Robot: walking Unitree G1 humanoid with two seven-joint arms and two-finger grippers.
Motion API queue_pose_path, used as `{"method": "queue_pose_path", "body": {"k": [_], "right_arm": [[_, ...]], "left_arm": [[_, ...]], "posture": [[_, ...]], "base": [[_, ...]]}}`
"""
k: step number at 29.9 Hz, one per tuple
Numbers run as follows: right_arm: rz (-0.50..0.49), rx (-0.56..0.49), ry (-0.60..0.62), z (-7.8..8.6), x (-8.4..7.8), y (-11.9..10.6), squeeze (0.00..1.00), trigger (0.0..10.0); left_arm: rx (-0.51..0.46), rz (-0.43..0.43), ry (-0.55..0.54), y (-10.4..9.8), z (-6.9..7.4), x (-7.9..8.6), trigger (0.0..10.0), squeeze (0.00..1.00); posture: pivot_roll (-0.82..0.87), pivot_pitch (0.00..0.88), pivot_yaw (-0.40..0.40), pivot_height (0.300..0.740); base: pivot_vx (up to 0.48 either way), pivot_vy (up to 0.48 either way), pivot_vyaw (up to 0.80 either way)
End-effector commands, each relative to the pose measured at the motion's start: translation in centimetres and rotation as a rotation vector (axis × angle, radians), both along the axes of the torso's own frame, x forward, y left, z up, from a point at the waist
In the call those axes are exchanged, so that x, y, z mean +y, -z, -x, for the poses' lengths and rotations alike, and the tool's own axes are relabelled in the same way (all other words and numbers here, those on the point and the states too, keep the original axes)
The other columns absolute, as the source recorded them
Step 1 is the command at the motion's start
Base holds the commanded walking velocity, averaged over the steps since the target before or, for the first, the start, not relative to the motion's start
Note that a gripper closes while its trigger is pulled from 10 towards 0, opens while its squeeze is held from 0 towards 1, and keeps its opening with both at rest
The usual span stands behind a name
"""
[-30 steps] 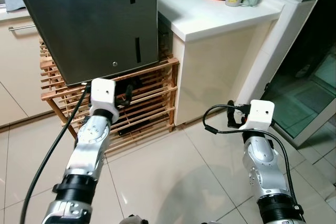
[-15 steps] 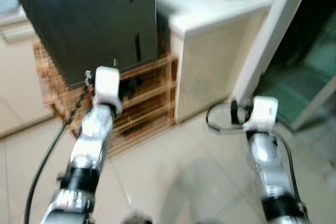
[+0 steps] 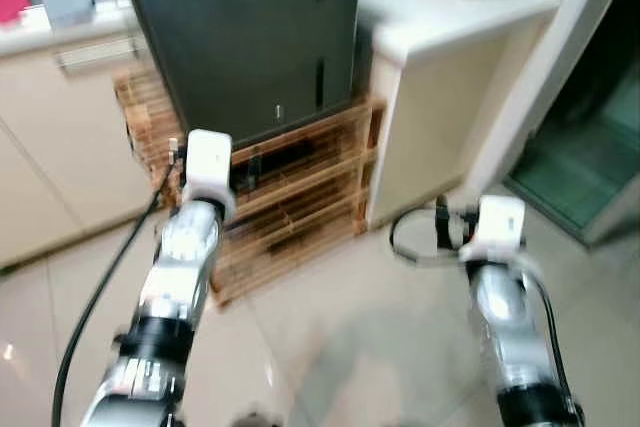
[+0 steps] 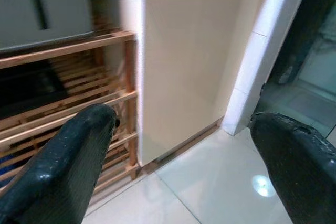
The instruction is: Restocking fridge
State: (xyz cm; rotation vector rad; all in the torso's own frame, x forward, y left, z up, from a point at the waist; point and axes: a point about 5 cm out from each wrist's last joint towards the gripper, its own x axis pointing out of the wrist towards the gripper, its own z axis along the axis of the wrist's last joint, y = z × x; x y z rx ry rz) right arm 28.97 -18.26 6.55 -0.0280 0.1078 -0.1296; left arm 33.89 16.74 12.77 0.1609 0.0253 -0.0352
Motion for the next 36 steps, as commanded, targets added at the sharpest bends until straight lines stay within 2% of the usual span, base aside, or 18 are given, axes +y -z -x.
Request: {"method": "queue_pose_path", "body": {"k": [1,8,10,12,17,21,23,29,31,36], "right_arm": [[-0.003,-0.033,-0.021,-0.5,0.6,-0.8,0.0,10.0],[0.049,-0.067,-0.071,0.1,0.5,-1.2,0.0,10.0],[0.059,-0.068,-0.073,0.3,0.2,-1.2,0.0,10.0],[0.062,-0.059,-0.07,0.5,0.1,-0.9,0.0,10.0],[0.063,-0.066,-0.078,0.7,0.7,-0.9,0.0,10.0],[0.082,-0.088,-0.121,0.2,0.9,-1.6,0.0,10.0],[0.09,-0.098,-0.134,0.0,0.8,-1.9,0.0,10.0],[0.071,-0.104,-0.078,-1.1,0.1,-2.2,0.0,10.0],[0.059,-0.113,-0.065,-1.7,0.0,-2.6,0.0,10.0],[0.052,-0.125,-0.064,-2.7,0.0,-3.3,0.0,10.0]], "left_arm": [[0.014,-0.015,-0.034,0.2,0.0,0.8,10.0,0.0],[-0.006,-0.065,-0.029,0.2,-0.1,0.2,10.0,0.0],[-0.029,-0.049,0.002,-0.1,0.0,-0.3,10.0,0.0],[-0.043,0.009,0.052,-0.3,0.4,-0.8,10.0,0.0],[-0.031,0.005,0.038,0.2,0.2,-0.8,10.0,0.0],[-0.056,0.033,-0.01,-0.8,-0.5,-0.5,10.0,0.0],[-0.07,0.017,-0.019,-1.2,-0.6,-0.1,10.0,0.0],[-0.037,0.031,-0.062,-0.4,-0.3,1.3,10.0,0.0],[-0.024,0.041,-0.065,-0.1,-0.3,1.3,10.0,0.0],[-0.049,0.033,-0.05,-0.8,-0.8,0.6,10.0,0.0]], "posture": [[-0.02,0.0,0.004,0.74],[-0.02,0.0,-0.001,0.74],[-0.02,0.0,-0.007,0.74],[-0.02,0.0,-0.012,0.74],[-0.01,0.0,-0.028,0.74],[-0.01,0.0,-0.025,0.74],[-0.01,0.0,-0.023,0.74],[-0.03,0.0,-0.003,0.74],[-0.03,0.0,0.0,0.74],[-0.04,0.0,0.0,0.74]], "base": [[0.0,0.48,0.0],[0.0,0.328,0.0],[0.0,0.0,0.0],[0.221,0.0,0.0],[0.455,0.0,0.0],[0.461,0.0,0.0],[0.461,0.0,0.0],[0.46,0.0,0.0],[0.461,0.0,0.0],[0.451,0.0,0.0]]}}
